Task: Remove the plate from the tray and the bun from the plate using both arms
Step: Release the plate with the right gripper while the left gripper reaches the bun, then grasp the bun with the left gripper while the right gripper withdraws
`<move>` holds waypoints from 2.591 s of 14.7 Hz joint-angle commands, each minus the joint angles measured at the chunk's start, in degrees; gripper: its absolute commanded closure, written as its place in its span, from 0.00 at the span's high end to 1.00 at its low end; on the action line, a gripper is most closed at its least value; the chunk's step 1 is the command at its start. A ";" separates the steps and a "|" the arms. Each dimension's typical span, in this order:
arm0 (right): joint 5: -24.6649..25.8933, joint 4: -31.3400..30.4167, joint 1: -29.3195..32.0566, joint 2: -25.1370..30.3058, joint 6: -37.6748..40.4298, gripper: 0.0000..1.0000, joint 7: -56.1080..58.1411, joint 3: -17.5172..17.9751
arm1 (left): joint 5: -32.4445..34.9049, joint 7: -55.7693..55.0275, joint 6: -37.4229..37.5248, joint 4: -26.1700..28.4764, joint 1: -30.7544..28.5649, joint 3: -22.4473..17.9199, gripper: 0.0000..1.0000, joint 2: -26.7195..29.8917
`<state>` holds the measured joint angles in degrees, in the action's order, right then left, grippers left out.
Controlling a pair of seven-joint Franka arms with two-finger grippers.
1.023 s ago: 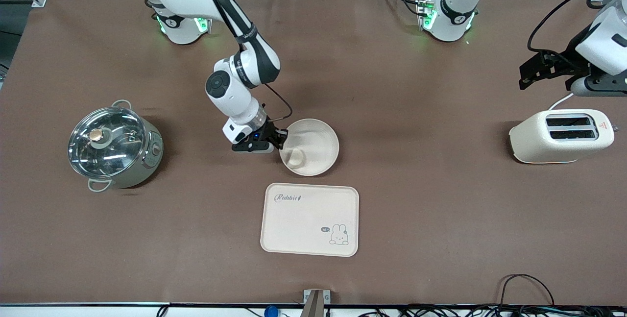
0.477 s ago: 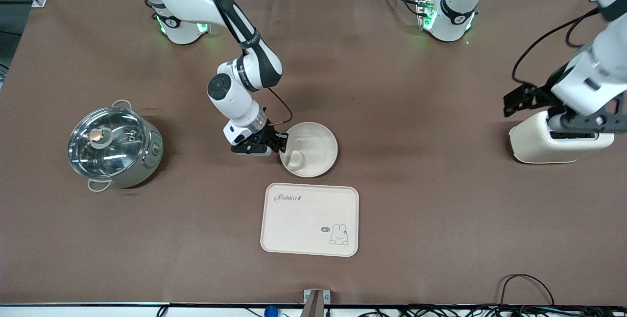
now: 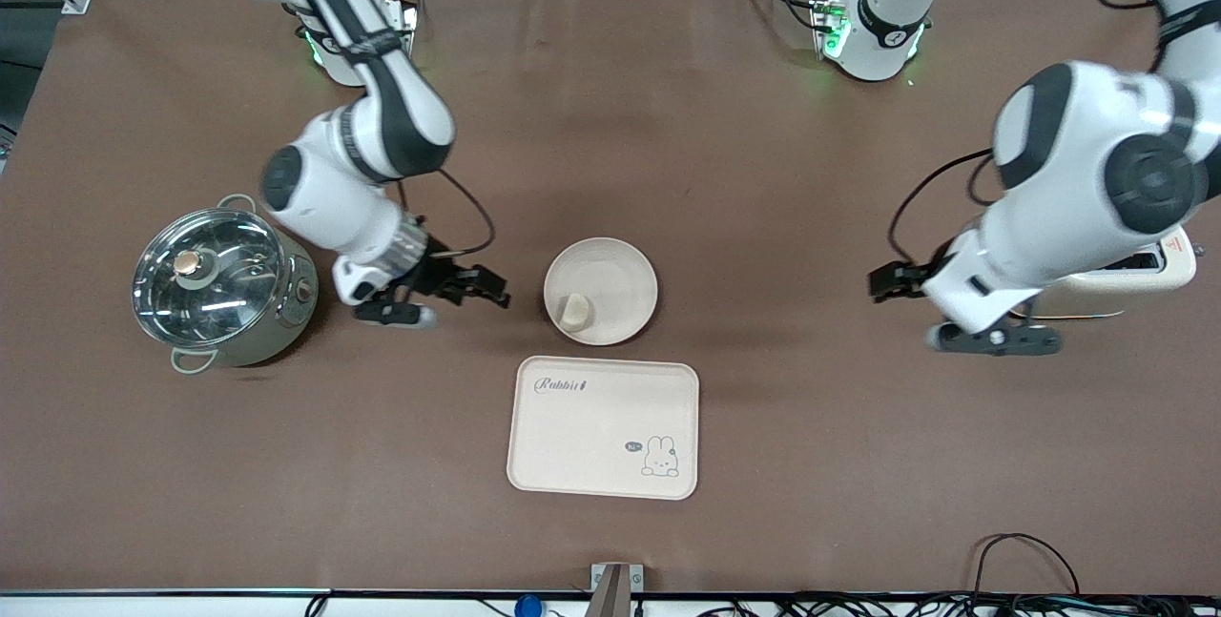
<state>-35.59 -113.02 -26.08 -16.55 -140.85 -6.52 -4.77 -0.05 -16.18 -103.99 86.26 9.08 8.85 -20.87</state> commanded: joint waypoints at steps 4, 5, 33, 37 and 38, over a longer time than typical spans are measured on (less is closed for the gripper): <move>10.17 -1.15 5.07 4.41 4.09 1.00 2.48 -0.59 | 0.76 -17.74 -7.62 -0.13 11.91 -0.24 1.00 -4.26; 11.93 -1.15 6.03 5.03 4.35 1.00 2.74 -0.76 | 1.98 -17.74 -9.90 -0.13 13.32 -0.24 1.00 -5.83; 35.31 24.96 36.80 19.27 53.83 1.00 6.45 8.99 | 9.55 -17.92 -57.65 -3.47 30.57 -1.03 0.10 -30.73; 37.96 25.04 36.89 18.92 54.01 1.00 5.21 11.80 | 9.55 -17.83 -45.13 -3.20 26.45 -1.03 0.01 -23.36; 37.87 24.96 36.46 19.01 54.71 1.00 3.81 11.89 | 9.72 -17.48 -40.73 -3.12 23.82 -1.03 0.01 -20.64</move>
<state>1.08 -88.51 9.64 2.54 -87.39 -0.25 5.57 8.19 -33.63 -153.10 81.33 36.71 7.78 -48.51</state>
